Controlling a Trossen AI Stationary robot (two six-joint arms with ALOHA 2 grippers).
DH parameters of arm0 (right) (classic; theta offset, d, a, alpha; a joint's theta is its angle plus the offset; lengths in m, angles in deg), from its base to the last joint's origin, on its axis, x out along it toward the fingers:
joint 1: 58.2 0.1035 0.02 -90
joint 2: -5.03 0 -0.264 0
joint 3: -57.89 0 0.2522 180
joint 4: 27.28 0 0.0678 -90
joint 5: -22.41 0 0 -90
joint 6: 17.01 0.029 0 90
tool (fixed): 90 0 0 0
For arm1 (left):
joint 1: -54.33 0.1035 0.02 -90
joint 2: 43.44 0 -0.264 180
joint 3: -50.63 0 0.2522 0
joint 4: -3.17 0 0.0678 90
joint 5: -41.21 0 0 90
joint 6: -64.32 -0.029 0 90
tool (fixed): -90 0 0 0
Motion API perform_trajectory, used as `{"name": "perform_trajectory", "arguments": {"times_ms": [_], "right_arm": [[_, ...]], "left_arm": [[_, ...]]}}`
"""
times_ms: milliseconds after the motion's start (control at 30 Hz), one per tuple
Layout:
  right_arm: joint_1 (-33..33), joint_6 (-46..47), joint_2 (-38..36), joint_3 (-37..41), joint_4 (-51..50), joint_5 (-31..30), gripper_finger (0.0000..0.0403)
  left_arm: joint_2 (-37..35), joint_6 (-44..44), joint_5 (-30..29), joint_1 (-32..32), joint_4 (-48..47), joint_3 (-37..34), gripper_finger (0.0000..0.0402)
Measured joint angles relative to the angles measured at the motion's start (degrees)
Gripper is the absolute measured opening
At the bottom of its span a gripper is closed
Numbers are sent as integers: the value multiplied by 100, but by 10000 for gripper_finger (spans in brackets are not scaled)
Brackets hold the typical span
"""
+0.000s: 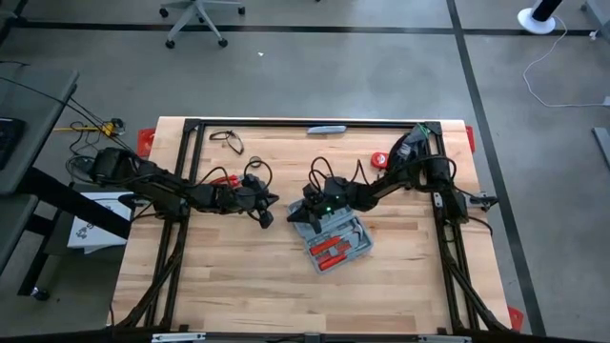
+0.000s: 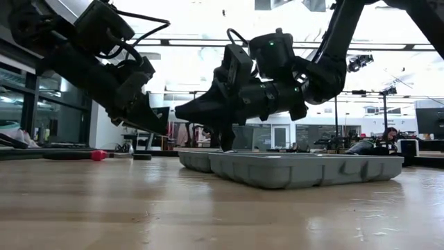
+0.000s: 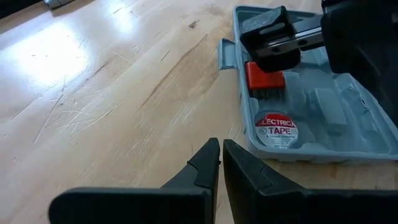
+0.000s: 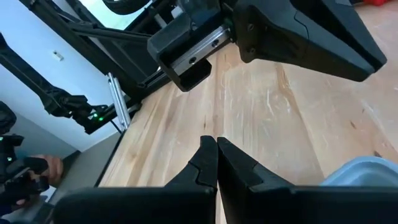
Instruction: Prefit tool cases
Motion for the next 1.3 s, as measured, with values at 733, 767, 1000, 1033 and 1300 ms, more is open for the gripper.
{"name": "perform_trajectory", "arguments": {"times_ms": [733,767,1000,1033,1300], "right_arm": [[-15,-805,-1145,-4,-1727,25,0],[5,-779,-1091,-4,-1704,-21,0],[24,-648,-973,0,-1566,-55,0],[22,-585,-971,0,-1459,-17,0],[23,-689,-579,-9,-1352,-187,0]], "left_arm": [[0,-4,-137,-2,-7,4,15],[0,-4,-138,-2,-6,4,15],[0,-3,-129,-2,-4,4,15],[0,-1,-129,-2,-6,4,15],[0,0,-128,-2,-6,4,15]]}}
